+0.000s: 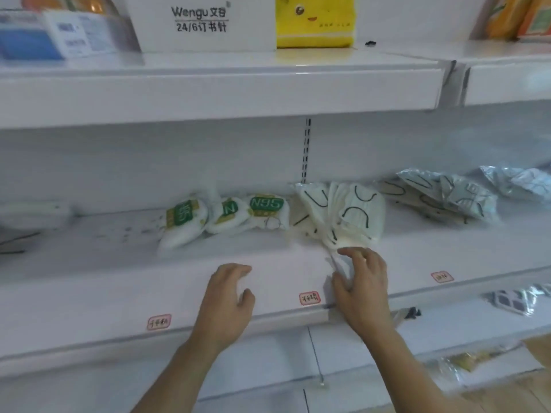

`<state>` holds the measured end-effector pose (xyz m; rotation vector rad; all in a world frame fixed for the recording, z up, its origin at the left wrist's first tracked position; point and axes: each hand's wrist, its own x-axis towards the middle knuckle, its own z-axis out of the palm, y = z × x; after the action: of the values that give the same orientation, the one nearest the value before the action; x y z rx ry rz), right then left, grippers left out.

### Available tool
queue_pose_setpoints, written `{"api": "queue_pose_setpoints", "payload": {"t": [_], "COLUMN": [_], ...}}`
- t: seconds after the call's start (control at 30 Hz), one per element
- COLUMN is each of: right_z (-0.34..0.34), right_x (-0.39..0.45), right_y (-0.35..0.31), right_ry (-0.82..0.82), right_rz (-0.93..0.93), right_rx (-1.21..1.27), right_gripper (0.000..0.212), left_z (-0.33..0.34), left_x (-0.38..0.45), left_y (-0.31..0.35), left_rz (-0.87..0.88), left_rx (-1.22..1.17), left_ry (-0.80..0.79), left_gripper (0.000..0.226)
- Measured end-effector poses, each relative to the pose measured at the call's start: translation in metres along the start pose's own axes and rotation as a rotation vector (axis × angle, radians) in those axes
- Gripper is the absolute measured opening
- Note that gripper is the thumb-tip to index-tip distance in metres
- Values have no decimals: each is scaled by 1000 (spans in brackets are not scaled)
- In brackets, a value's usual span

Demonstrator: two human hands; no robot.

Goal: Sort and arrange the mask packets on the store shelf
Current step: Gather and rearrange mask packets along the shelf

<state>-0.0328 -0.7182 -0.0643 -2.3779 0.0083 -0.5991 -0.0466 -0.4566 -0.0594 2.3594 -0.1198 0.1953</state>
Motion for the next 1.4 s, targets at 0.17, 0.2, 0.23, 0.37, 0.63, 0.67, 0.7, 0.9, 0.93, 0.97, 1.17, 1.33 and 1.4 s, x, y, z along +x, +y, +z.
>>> {"api": "queue_pose_setpoints", "payload": {"t": [0.17, 0.2, 0.23, 0.37, 0.63, 0.67, 0.7, 0.9, 0.93, 0.97, 1.17, 1.33, 1.4], "right_z": [42, 51, 61, 108, 234, 248, 262, 328, 335, 342, 379, 419, 435], "right_x": [-17, -17, -16, -16, -20, -21, -22, -23, -24, -25, -23, -13, -14], "right_y": [-79, -95, -112, -173, -299, -313, -326, -377, -383, -390, -438, -485, -499], "right_ry": [-102, -124, -142, -248, -312, -324, -336, -303, -309, -318, -402, -609, -608], "right_rz": [-194, -204, -213, -234, -293, -279, -265, -127, -99, -81, -93, -192, -233], "right_rx": [91, 113, 128, 122, 171, 183, 191, 232, 234, 231, 229, -16, -102], "right_gripper": [42, 41, 41, 35, 31, 31, 31, 32, 32, 31, 33, 59, 57], "left_z": [-47, -58, -71, -123, -215, -230, -244, -308, -315, -321, -352, -370, -363], "left_x": [-19, -22, -26, -32, -17, -11, -5, 22, 24, 27, 18, -1, -12], "left_y": [-35, -42, -49, -85, -196, -212, -227, -300, -308, -316, -340, -373, -380], "left_rz": [-45, -43, -39, -92, -70, -69, -71, -38, -41, -40, 95, -55, -55], "left_rx": [33, 33, 33, 29, 69, 69, 62, 90, 92, 91, 49, 295, 450], "left_ry": [73, 87, 99, 178, 191, 192, 199, 150, 135, 123, 353, 464, 306], "left_gripper": [41, 41, 41, 41, 43, 43, 43, 39, 39, 38, 37, 39, 29]}}
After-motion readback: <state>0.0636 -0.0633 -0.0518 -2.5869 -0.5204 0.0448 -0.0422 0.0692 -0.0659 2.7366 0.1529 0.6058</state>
